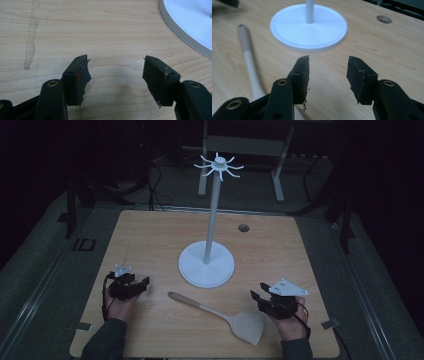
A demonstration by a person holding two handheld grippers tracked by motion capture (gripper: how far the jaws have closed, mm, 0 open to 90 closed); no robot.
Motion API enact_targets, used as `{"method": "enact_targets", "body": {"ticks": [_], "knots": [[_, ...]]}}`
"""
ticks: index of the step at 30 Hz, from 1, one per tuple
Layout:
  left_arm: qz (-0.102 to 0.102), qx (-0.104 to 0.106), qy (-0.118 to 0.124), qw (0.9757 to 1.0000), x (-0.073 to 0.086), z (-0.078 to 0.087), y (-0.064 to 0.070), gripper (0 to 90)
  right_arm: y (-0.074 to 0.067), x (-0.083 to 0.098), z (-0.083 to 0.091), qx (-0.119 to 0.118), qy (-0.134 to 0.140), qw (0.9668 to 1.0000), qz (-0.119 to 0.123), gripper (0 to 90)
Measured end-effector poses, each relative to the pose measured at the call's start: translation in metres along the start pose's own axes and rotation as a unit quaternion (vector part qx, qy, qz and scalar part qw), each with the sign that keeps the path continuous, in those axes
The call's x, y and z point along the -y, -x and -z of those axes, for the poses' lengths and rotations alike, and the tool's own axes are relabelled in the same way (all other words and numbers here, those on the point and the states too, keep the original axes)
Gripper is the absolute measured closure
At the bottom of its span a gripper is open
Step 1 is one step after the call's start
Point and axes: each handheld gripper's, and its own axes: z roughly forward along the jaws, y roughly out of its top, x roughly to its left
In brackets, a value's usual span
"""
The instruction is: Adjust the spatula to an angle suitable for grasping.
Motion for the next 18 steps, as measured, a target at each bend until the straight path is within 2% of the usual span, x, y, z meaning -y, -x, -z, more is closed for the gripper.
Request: {"method": "enact_targets", "body": {"ticks": [7,18], "knots": [[0.001,0.0,0.0,1.0,0.0,0.0,0.0,37.6,-0.02,-0.008,-0.011,-0.033,-0.03,0.9983,0.036,55.0],[0.0,0.001,-0.001,1.0,0.0,0.0,0.0,37.6,-0.037,-0.009,-0.033,-0.074,-0.06,0.9939,0.056,57.4]]}}
